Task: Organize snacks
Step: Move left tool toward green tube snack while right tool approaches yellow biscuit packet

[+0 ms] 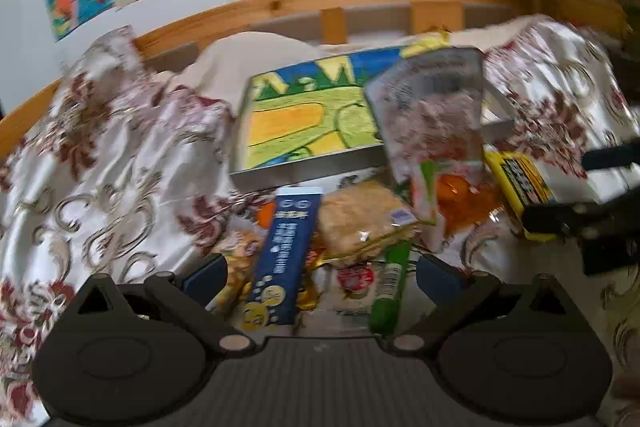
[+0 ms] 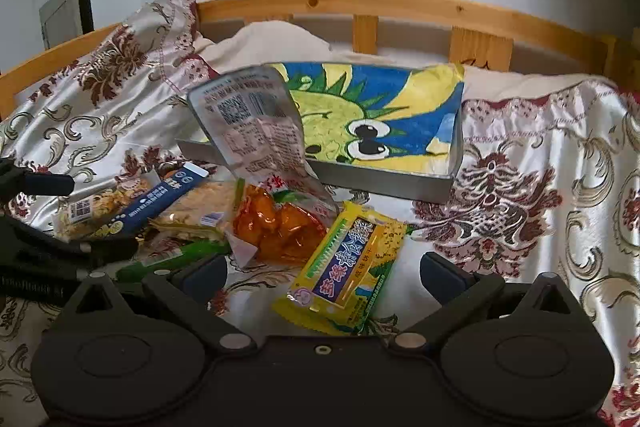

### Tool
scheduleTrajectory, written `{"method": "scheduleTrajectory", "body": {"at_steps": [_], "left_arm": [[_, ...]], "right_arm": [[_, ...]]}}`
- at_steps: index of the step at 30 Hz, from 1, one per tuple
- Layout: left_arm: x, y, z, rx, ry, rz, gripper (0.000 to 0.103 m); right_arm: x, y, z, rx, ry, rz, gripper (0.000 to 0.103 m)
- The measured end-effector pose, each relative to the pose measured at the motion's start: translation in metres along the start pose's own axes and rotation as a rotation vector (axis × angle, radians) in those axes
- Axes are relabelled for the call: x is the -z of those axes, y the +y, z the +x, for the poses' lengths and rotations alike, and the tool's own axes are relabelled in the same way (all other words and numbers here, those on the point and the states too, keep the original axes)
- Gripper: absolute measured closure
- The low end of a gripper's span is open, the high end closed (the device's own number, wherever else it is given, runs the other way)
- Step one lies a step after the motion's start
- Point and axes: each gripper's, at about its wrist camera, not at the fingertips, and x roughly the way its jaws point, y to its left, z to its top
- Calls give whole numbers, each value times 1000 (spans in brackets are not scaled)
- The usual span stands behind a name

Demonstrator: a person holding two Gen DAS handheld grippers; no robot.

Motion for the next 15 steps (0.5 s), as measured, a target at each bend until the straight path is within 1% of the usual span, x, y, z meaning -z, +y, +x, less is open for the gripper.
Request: {"method": "scheduleTrajectory", "body": {"at_steps": [3,5,6,8,13,15], "left_arm": [[0,-10,8,33,9,68,1],[0,-15,15,53,27,95,1],[-1,-17,18,67,36,100,1],[-2,-20,24,88,57,108,6],[-6,-26,34,113,78,137,7],[-6,-27,36,120,91,150,9]], "right_arm": [[1,-2,8,3,19,11,1],[3,-3,13,-3,29,16,1],[4,-3,16,-5,34,20,1],[4,-6,22,-12,40,32,4],[4,-13,32,-16,57,72,10],[4,-15,35,-14,61,85,13]]}}
